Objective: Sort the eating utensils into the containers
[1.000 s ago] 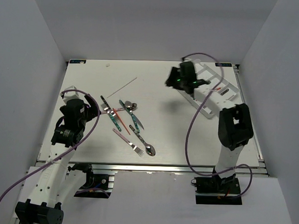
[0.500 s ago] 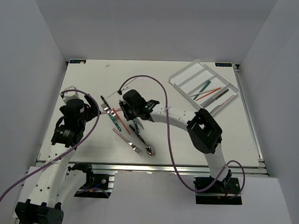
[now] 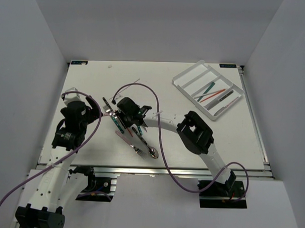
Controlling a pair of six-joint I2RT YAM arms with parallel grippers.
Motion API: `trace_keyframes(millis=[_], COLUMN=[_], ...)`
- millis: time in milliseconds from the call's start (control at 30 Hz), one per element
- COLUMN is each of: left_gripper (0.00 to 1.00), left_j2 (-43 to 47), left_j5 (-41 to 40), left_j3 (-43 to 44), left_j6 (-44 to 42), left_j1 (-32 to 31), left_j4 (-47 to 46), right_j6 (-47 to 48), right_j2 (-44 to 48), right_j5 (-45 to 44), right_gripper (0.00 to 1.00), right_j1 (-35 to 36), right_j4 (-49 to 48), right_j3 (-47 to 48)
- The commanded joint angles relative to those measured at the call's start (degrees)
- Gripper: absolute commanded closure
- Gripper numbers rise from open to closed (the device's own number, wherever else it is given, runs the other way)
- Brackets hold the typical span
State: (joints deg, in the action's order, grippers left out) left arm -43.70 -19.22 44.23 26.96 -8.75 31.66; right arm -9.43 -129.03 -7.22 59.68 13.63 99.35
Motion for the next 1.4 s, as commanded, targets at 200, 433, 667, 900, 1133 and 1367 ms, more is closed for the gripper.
trace_keyframes(millis=[200,433,667,900,1133,1367], left_gripper=[0.02,0.02,0.02,0.02,0.02,0.02], left_j2=[1.34,1.43,1.43,1.69,1.51,1.25], left_j5=[0.41,0.5,0.5,0.24,0.24,0.15], left_j3=[-0.37,-0.28,-0.37,-0.37,-0.37,-0.37], left_j6=[-0.42,-0.42,-0.42,-0.42,-0.42,-0.33], left_j1=[-0.21,-0.21,-0.12,-0.21,-0.3,-0.39], left_j4=[-0.55,-0.55,-0.64,-0.55,-0.46,-0.55], right_j6=[1.61,-1.2,-5.33,-12.71,-30.8,-40.66], right_j2=[-4.38,-1.41,8.51,22.05,36.21,34.58], right_j5=[-1.65,-5.41,-7.81,-3.94,-2.13,-9.56], right_gripper=[0.68,0.89,1.0,1.0,1.0,1.0], right_j1=[0.09,0.09,-1.32,-5.44,-24.93,-50.24], right_j4=[0.52,-1.49,-7.38,-14.93,-18.71,-17.26], right_j3=[4.62,0.95,-5.74,-14.61,-29.99,-29.59])
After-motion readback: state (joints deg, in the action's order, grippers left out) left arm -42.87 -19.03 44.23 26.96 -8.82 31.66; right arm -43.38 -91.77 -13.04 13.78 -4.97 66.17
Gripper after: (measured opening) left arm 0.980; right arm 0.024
